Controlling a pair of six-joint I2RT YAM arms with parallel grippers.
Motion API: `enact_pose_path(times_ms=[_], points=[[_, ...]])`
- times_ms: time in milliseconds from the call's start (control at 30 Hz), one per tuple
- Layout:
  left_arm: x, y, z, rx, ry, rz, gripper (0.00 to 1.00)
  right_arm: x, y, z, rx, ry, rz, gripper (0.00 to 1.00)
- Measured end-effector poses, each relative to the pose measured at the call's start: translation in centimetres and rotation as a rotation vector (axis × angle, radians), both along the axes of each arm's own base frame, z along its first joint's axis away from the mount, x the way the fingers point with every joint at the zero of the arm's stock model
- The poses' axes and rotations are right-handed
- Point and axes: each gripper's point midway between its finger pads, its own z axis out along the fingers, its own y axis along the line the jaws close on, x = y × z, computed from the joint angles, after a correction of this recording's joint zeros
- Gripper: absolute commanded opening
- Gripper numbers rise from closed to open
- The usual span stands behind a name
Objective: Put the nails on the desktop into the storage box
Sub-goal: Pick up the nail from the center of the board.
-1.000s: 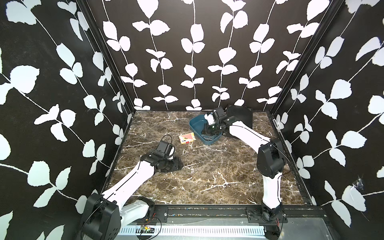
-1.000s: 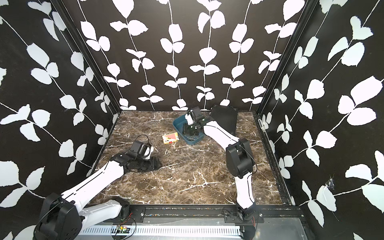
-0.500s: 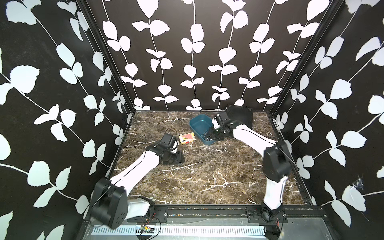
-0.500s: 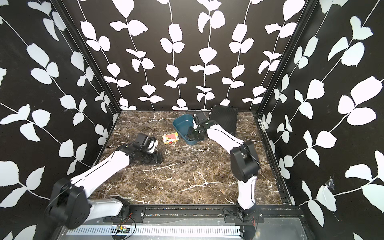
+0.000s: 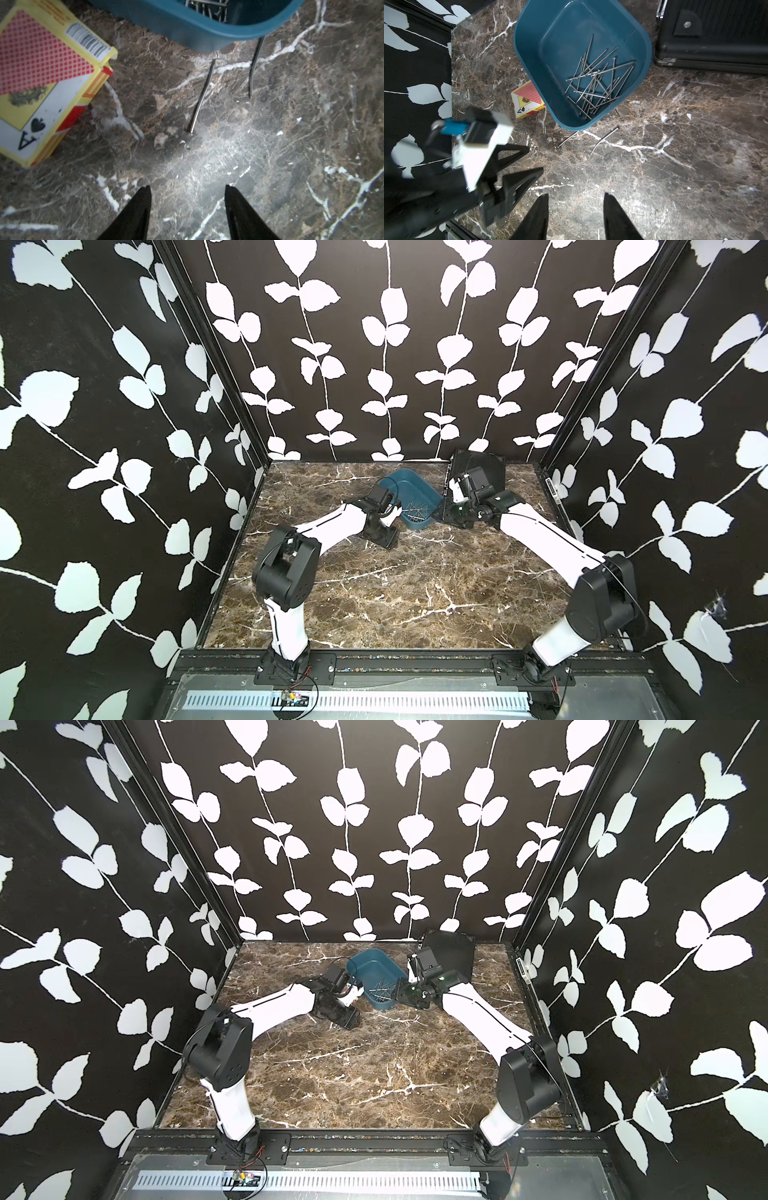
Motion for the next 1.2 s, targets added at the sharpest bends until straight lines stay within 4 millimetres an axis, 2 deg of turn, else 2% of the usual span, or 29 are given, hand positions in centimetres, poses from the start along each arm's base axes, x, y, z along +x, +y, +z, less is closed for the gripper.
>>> enact_pose_path(times_ms=[200, 333, 567, 667, 800, 833, 933, 1133, 1200], points=[[1.4, -2.1, -1.6, 0.01, -0.018, -0.107, 0.58, -0.6, -0.4, 0.6, -0.004, -0.001, -0.001, 0.46], [1.1, -3.4, -3.3, 0.038, -0.017, -0.18, 0.55, -1.0, -0.7, 0.3, -0.017, 0.016, 0.001, 0.46], [1.0, -3.9, -4.0, 0.118, -0.069, -0.229, 0.48, -0.6, -1.4, 0.2, -0.02, 0.018, -0.014, 0.47], [1.1, -3.8, -4.2, 0.155, -0.093, -0.23, 0.36, -0.5, -1.6, 0.2, -0.019, 0.018, -0.02, 0.47], [1.6, -3.6, -4.2, 0.185, -0.117, -0.224, 0.11, -0.4, -1.7, 0.3, -0.017, 0.016, -0.02, 0.47], [1.7, -3.6, -4.3, 0.192, -0.122, -0.219, 0.02, -0.4, -1.7, 0.3, -0.016, 0.016, -0.02, 0.47], [2.0, -3.4, -4.3, 0.205, -0.133, -0.207, 0.0, -0.2, -1.8, 0.3, -0.016, 0.012, -0.018, 0.47], [1.2, -3.4, -4.5, 0.226, -0.158, -0.203, 0.0, 0.0, -2.1, 0.4, -0.011, 0.01, -0.018, 0.48], [0.3, -3.2, -4.4, 0.199, -0.148, -0.201, 0.0, 0.2, -2.1, 0.5, -0.004, 0.004, -0.018, 0.58]])
